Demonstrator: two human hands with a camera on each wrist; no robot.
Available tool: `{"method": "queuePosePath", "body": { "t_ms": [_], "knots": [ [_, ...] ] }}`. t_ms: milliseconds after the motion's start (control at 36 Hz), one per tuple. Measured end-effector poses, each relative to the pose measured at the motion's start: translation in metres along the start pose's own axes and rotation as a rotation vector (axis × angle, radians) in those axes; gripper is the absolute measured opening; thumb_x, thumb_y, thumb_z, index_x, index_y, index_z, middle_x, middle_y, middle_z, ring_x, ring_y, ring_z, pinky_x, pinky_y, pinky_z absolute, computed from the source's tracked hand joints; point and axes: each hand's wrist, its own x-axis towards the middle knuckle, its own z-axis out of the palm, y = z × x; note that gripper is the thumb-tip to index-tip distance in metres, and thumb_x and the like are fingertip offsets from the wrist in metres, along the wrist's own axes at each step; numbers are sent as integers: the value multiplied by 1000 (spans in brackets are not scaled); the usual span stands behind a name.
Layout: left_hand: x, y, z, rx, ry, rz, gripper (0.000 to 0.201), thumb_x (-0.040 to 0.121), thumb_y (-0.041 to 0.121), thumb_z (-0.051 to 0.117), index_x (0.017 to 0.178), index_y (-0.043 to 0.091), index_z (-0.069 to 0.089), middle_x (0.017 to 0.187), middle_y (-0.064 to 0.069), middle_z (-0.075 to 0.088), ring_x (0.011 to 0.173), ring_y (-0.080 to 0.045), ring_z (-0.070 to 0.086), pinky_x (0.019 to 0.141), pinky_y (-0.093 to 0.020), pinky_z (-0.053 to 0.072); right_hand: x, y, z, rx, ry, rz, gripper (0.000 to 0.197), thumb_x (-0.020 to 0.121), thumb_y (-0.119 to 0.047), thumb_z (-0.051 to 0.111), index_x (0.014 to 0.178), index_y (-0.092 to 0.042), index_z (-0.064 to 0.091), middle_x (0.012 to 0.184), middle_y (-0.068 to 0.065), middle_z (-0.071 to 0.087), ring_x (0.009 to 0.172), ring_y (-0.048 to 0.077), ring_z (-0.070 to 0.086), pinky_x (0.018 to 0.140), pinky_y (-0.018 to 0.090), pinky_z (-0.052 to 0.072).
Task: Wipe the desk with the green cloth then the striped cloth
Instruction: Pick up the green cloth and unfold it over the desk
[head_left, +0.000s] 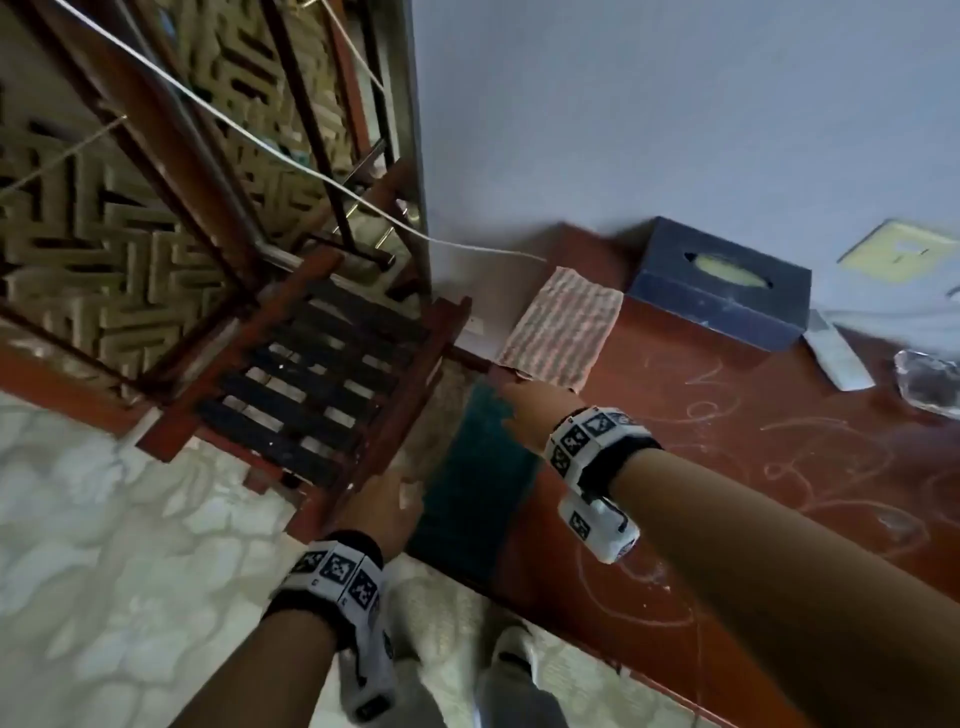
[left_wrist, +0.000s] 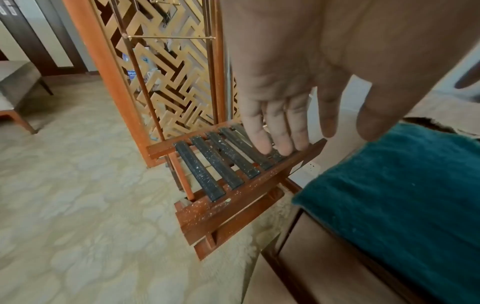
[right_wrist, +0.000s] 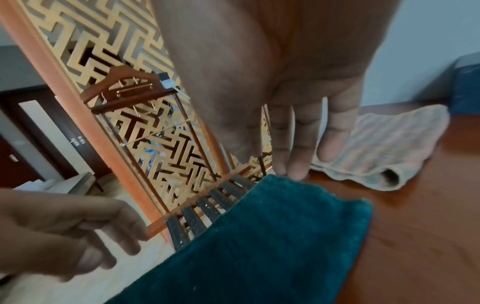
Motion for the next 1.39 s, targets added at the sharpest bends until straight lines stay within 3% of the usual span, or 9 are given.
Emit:
{"method": "queuePosePath", "body": {
  "t_ms": [83,250,389,528,750,944,1083,1194,1389],
  "knots": [
    [6,-7,11,-71,-20,-24,41,93,34,53,131,19,46,130,-7,53,117,-23,51,98,-31,41,18,-6,1,-43,-32,-20,45,100,-20,38,145,-25,34,131,8,54,103,28,60,57,28,43],
    [16,-12,27,-125,-38,-32,50,85,35,65,128,18,47,122,-7,50,113,-23,51,95,-36,45,60,-7,21,-63,35,-48,52,99,-10,37,146,-31,29,137,9,46,96,28,58,62,29,38],
    [16,-16,33,-194,-12,-19,36,84,30,69,114,18,53,109,-3,56,95,-16,55,74,-21,39,71,-6,32,-95,-27,4,48,97,-9,42,141,-25,41,144,6,40,114,29,54,62,27,42],
    [17,-18,29,-263,13,-3,25,81,23,72,98,17,56,93,2,57,87,-15,58,75,-27,48,68,-7,33,-39,29,-21,37,93,-7,45,128,-19,50,121,10,51,99,31,57,71,34,46],
    [12,-19,16,-276,0,86,17,83,20,68,81,20,51,82,0,58,79,-17,57,74,-34,50,49,-4,22,31,49,67,11,91,-8,47,84,-16,45,76,-2,43,76,21,48,57,29,34],
    [-1,-17,-23,-294,27,177,4,89,15,61,89,17,57,79,6,56,73,-6,53,60,-14,38,2,9,10,101,109,180,23,87,-21,63,74,-18,44,76,0,48,76,22,52,62,29,38],
    [-7,-8,-48,-308,53,246,15,90,11,60,102,15,66,95,2,64,90,-14,59,80,-25,48,-37,18,1,135,225,232,9,86,-19,62,83,-15,55,79,4,53,80,25,56,63,28,36],
    [-10,8,-72,-262,79,360,16,91,11,58,105,11,66,97,3,62,89,-9,54,77,-18,40,-66,24,-12,155,303,279,6,87,-20,62,90,-16,66,91,9,67,88,27,62,66,27,37],
    [-15,43,-98,-203,89,508,12,87,20,64,83,9,62,81,-3,62,79,-19,57,66,-27,40,-117,38,-28,165,380,400,18,89,-20,59,99,-15,73,93,9,71,88,27,65,73,31,51]
  ]
}}
